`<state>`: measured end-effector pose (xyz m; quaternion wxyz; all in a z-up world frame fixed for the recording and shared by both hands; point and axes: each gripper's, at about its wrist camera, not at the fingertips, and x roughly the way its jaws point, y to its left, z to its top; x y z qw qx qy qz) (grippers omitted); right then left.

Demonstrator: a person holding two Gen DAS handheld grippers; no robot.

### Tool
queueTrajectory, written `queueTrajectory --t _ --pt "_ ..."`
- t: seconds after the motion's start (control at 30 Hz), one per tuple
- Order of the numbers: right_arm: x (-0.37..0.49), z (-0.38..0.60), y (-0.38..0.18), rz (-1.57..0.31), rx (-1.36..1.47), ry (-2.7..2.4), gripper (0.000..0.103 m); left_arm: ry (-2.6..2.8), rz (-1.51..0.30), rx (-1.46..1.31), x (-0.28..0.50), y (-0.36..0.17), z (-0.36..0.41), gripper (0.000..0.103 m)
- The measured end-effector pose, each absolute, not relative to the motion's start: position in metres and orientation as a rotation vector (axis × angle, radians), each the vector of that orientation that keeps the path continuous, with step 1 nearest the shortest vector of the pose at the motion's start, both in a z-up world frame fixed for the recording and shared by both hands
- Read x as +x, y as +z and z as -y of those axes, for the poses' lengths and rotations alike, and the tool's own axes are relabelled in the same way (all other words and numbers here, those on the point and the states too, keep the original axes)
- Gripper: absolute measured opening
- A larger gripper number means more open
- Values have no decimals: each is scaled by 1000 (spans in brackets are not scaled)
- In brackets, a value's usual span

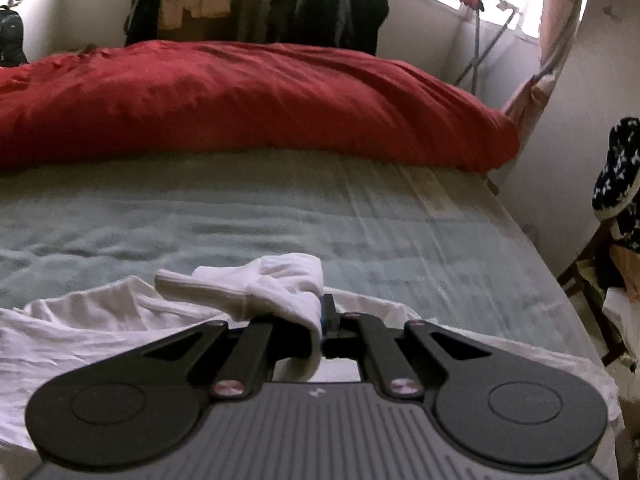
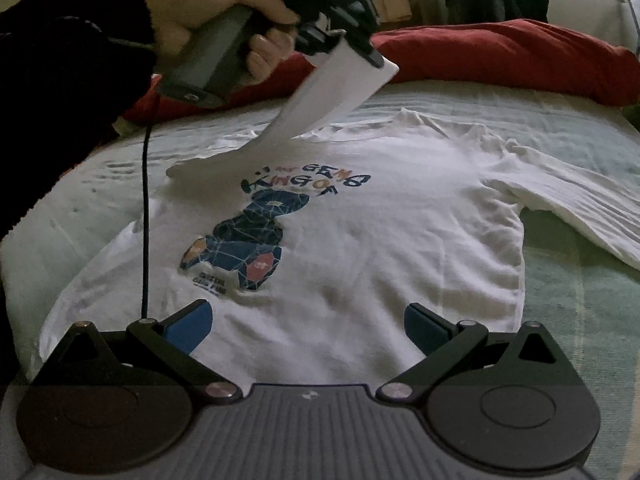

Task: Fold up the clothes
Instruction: 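Lift the held sleeve with the left gripper and carry it over the shirt front, then lay the sleeve across the printed front and open the left gripper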

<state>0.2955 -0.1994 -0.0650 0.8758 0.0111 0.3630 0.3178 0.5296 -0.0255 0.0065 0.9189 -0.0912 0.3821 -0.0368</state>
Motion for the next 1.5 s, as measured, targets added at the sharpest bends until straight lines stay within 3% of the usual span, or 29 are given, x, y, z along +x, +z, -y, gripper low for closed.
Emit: queueTrajectory --t 0.5,0.73,1.07,1.13,1.3,1.4,1.5 --pt "299 200 -67 -761 33 651 103 -205 -881 -20 525 -22 67 5" --pt "302 202 -69 -766 41 621 103 -322 -936 216 515 -28 98 44" --pt "305 207 -71 -778 62 591 103 -453 -970 735 482 -47 141 50" --pt "305 208 -71 -780 63 586 103 -480 -991 687 481 -43 134 56" --pt "306 210 -72 -782 72 568 103 -461 -994 273 494 -28 97 67" --pt "307 209 -73 -784 69 561 103 -442 -982 21 502 -20 74 67" --pt "307 209 -74 -785 67 559 103 -378 -893 -48 510 -15 75 65"
